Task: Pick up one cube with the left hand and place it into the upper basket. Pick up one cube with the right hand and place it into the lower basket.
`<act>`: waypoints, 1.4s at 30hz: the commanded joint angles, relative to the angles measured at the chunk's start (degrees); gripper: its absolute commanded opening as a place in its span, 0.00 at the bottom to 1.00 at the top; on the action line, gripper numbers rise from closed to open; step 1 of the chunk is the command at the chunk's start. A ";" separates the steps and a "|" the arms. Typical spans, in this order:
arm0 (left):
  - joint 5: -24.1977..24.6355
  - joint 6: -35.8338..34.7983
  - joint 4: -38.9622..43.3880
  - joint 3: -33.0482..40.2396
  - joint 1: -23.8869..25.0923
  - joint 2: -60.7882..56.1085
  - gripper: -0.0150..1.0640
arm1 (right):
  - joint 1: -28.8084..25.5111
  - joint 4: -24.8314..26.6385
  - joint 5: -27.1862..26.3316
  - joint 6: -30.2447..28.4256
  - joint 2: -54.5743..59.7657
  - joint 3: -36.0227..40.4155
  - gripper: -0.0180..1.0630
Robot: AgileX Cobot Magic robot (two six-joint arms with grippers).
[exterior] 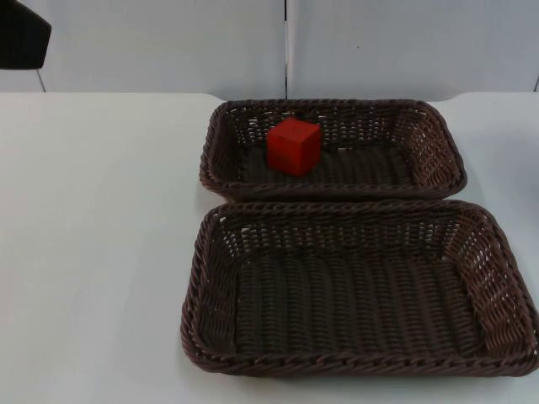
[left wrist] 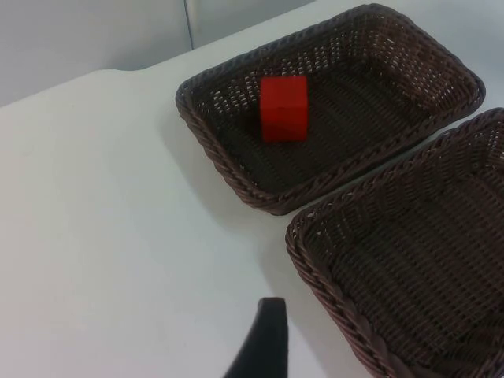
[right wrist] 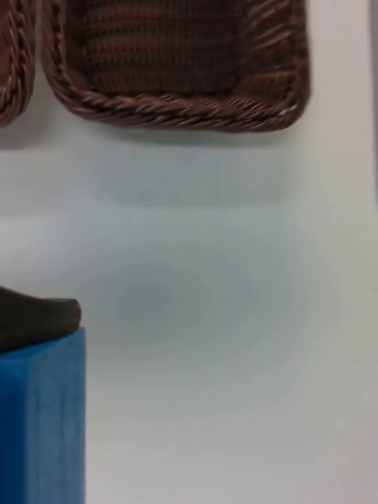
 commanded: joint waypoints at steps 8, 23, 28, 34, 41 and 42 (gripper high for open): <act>-0.25 0.04 0.13 0.20 -0.21 -0.42 0.74 | -0.29 -0.15 0.96 -0.77 -5.93 -0.35 0.02; -0.14 0.04 0.13 0.20 -0.21 -0.42 0.74 | -0.29 1.29 3.44 -1.43 -6.08 -0.35 0.02; -0.14 0.04 0.01 0.20 -0.21 -0.42 0.74 | -0.29 6.72 3.97 -6.17 -6.08 -0.35 0.02; -0.14 0.04 0.01 0.20 -0.21 -0.42 0.74 | -0.29 13.87 5.72 -12.48 -6.08 -0.35 0.02; -0.14 0.04 -0.31 0.20 -0.21 -0.42 0.74 | 5.45 14.59 7.00 -14.72 -6.08 -0.35 0.02; -0.14 0.04 -0.31 0.20 -0.21 -0.42 0.74 | 7.19 14.49 6.76 -14.72 -5.88 -0.35 0.02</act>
